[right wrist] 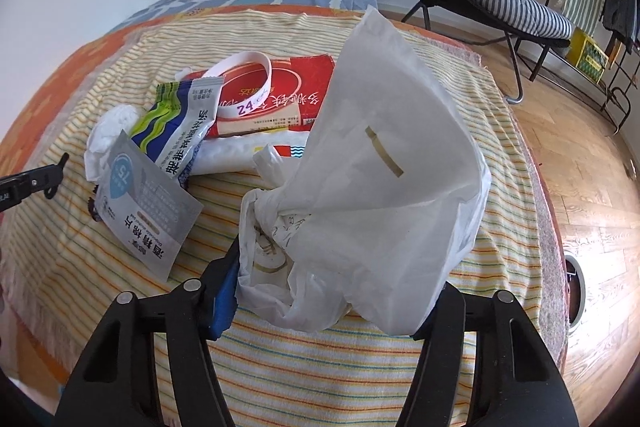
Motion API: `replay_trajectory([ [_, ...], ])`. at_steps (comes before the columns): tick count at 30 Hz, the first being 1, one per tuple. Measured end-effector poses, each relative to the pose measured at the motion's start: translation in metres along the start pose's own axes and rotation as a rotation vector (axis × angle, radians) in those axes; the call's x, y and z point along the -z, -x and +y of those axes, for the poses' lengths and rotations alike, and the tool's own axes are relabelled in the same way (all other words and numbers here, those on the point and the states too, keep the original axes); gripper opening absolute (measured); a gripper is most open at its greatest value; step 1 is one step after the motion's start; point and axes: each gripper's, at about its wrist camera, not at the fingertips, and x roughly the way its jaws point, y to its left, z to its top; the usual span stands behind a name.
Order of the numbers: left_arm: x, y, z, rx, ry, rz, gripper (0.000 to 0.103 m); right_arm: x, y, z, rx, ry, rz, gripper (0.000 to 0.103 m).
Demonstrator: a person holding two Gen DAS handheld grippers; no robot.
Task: Collect trash
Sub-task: 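Carry the hair tie and plastic bag over the blue basket with both tools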
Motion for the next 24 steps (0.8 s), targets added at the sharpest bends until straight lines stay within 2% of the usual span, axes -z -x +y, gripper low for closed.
replay_trajectory([
  [10,-0.001,0.037,0.000,0.062,0.014,-0.044,0.007,-0.003,0.043,-0.014,-0.051,-0.045,-0.076,0.060],
  [17,0.010,0.065,-0.008,0.118,-0.009,-0.053,0.007,0.005,0.081,0.000,-0.090,0.004,-0.108,0.060],
  [24,0.035,0.091,-0.023,0.179,-0.067,-0.042,0.007,0.032,0.116,0.031,-0.137,0.106,-0.112,0.060],
])
